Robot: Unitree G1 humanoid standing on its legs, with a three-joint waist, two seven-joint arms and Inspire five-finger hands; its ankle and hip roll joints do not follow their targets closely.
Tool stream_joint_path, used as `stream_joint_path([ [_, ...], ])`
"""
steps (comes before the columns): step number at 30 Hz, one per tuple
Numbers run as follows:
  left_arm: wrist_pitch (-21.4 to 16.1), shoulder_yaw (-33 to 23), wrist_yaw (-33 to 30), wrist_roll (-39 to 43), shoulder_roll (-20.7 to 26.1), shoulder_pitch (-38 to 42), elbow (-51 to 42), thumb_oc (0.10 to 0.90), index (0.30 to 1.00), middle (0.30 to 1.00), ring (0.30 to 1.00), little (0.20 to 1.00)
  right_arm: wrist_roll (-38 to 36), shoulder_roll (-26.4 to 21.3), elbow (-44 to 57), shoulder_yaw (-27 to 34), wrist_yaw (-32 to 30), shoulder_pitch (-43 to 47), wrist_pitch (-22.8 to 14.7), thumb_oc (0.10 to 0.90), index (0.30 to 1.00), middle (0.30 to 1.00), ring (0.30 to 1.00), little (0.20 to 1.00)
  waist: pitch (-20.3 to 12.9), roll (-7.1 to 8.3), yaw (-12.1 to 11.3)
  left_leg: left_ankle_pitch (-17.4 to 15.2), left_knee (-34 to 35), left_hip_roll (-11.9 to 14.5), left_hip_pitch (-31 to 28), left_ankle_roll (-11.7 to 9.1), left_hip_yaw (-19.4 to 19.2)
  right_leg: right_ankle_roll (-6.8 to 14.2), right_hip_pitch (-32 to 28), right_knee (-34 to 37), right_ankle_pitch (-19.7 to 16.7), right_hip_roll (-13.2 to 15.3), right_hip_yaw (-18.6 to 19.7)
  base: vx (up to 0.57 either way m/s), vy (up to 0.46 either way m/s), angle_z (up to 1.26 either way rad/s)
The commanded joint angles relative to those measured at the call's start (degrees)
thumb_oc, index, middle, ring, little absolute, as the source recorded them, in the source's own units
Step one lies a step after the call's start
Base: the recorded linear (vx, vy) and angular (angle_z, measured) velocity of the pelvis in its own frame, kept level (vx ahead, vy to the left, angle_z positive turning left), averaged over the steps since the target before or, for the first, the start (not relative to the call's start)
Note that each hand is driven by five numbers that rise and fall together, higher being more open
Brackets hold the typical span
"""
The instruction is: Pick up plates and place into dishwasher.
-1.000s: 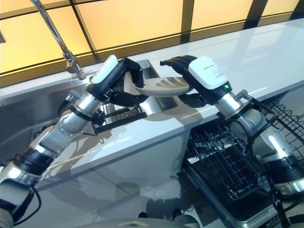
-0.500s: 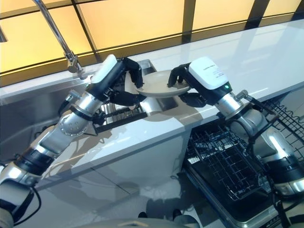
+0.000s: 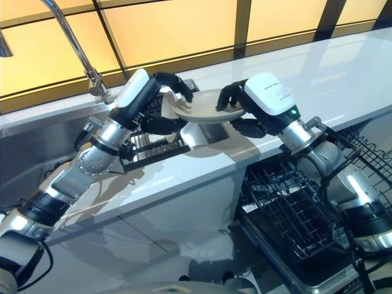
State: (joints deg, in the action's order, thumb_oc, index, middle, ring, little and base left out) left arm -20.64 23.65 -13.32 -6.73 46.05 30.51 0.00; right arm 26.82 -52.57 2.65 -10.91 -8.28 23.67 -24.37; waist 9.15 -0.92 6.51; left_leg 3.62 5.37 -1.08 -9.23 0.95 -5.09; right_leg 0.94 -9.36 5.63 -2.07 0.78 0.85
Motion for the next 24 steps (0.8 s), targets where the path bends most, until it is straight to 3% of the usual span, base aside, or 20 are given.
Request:
stream_joint_path([
  [1, -4.58, -7.63, -6.36, 1.59, 2.37, 6.6, 2.2, 0.8, 0.9, 0.9, 0.9, 0.9, -0.7, -2.95, 1.08, 9.54, -5.58, 0.51, -0.41, 0.1, 0.3, 0.3, 0.3, 0.2, -5.22, 1.35, -0.25, -10.39, -0.37, -3.67, -2.74, 2.92, 2.0, -0.34, -1.66, -0.63, 5.13, -5.18, -0.25, 0.0, 0.0, 0.0],
  [16, -6.08, -12.99, -9.77, 0.36, 4.17, 2.08, 2.26, 0.8, 0.9, 0.9, 0.9, 0.9, 5.36, -6.73, 0.93, 24.01, -14.21, -13.46, 2.09, 0.1, 0.3, 0.3, 0.3, 0.2, -5.52, 1.21, 2.59, -10.82, -0.37, -3.27, -2.78, 2.84, 0.07, 0.15, -1.17, -0.63, 4.78, -5.52, 1.74, 0.0, 0.003, -0.02],
  [24, -5.89, -16.57, -11.44, -0.54, 5.46, -1.45, 1.59, 0.8, 0.9, 0.9, 0.9, 0.9, 4.01, -4.73, 2.47, 34.39, -17.7, -24.84, 2.55, 0.1, 0.3, 0.3, 0.3, 0.2, -5.38, 0.67, 4.81, -11.07, -0.37, -3.04, -2.85, 2.91, -1.55, 0.51, -0.7, -0.63, 4.4, -5.77, 3.37, 0.01, 0.01, -0.13],
])
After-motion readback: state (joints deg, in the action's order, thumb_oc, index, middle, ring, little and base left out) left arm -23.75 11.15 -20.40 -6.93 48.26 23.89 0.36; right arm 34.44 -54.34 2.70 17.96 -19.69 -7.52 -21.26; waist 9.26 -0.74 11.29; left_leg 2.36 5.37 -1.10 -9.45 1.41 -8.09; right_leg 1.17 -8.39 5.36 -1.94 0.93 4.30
